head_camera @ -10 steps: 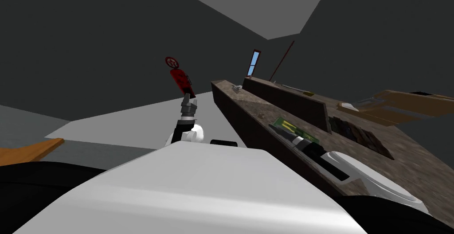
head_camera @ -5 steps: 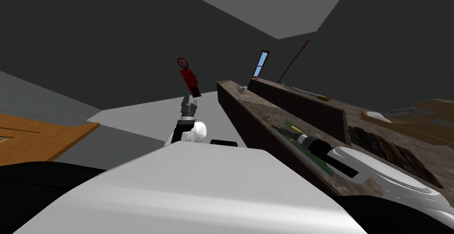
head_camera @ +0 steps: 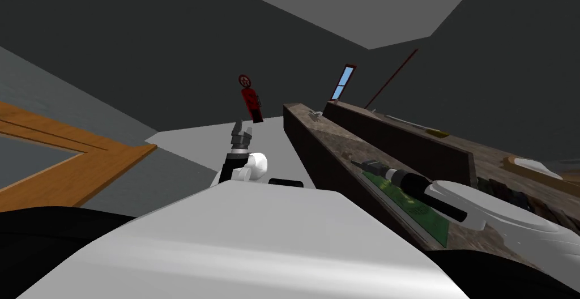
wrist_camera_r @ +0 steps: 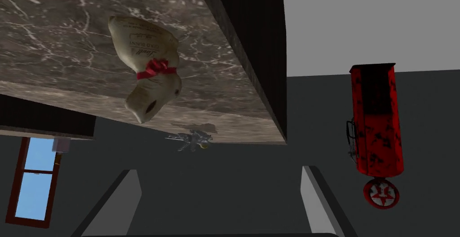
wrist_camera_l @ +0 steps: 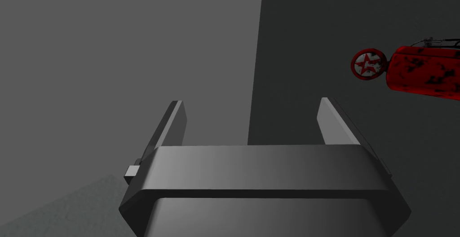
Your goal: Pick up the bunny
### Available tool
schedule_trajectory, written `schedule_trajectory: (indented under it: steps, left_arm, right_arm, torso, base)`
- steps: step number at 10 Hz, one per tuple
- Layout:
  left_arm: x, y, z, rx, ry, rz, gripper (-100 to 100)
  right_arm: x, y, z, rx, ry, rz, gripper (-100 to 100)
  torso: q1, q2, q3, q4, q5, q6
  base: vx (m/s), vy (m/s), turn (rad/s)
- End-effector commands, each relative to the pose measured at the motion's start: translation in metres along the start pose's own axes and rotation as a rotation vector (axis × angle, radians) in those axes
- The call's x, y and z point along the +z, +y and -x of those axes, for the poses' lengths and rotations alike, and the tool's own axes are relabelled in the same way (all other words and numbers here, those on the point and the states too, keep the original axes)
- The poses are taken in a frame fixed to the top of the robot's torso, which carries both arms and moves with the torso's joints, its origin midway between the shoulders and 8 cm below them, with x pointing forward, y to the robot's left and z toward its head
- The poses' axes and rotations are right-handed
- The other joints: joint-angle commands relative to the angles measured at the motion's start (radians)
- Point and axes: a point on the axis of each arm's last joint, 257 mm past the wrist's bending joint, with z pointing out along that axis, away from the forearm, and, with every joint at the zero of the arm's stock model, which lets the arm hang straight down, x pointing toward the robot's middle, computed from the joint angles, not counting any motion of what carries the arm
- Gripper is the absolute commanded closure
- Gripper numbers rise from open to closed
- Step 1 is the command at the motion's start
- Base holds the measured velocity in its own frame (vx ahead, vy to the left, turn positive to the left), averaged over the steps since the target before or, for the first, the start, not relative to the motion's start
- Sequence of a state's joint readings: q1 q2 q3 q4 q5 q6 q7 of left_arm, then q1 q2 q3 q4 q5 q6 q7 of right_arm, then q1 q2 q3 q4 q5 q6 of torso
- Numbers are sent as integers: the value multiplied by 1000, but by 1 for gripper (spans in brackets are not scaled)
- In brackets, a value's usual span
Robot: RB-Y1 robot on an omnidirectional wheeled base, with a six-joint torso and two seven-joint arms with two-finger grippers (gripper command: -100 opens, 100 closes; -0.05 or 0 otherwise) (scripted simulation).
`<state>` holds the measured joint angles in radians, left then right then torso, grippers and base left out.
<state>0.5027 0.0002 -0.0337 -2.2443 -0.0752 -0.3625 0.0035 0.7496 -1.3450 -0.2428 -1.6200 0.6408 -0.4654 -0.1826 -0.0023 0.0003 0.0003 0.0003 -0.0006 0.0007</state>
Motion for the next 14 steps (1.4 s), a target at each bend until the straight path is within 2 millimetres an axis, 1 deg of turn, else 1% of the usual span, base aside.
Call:
schedule_trajectory:
  steps: [1, 3, 4, 5, 7, 8, 9, 12, 14]
  left_arm:
    - [0, 0, 0, 0, 0, 0, 0]
    - [0, 0, 0, 0, 0, 0, 0]
    - [0, 0, 0, 0, 0, 0, 0]
    - [0, 0, 0, 0, 0, 0, 0]
    - [0, 0, 0, 0, 0, 0, 0]
    - [0, 0, 0, 0, 0, 0, 0]
    - [0, 0, 0, 0, 0, 0, 0]
    - [0, 0, 0, 0, 0, 0, 0]
    - [0, 0, 0, 0, 0, 0, 0]
  right_arm:
    - [-1, -4, 0, -35, 22, -7, -100]
    - [-4, -24, -5, -135, 92, -38, -100]
    - [-4, -25, -1, -148, 97, -36, -100]
    - [-5, -34, -3, -199, 132, -47, -100]
    - [-9, -49, -8, -291, 197, -65, -100]
    - [-9, -50, -6, -300, 200, -64, -100]
    - [-11, -57, -8, -344, 233, -69, -100]
    - [-18, -72, -22, -455, 327, -75, -100]
    - [-24, -78, -37, -507, 387, -67, -100]
  torso:
    - [0, 0, 0, 0, 0, 0]
    - [0, 0, 0, 0, 0, 0]
    - [0, 0, 0, 0, 0, 0]
    - [-1, 0, 0, 0, 0, 2]
    - [-1, 0, 0, 0, 0, 0]
    - [-1, 0, 0, 0, 0, 1]
    - [-1, 0, 0, 0, -1, 2]
    - [-3, -1, -1, 0, -1, 1]
    - [-4, -1, 0, 0, -1, 2]
  base:
    - [-15, -4, 104]
    - [-20, 0, 270]
    - [-18, -12, 107]
    - [-16, -5, 140]
    - [-21, -16, 267]
    - [-12, -22, 66]
    - [-6, -16, 113]
    - [-5, -38, 216]
    - [-9, -57, 122]
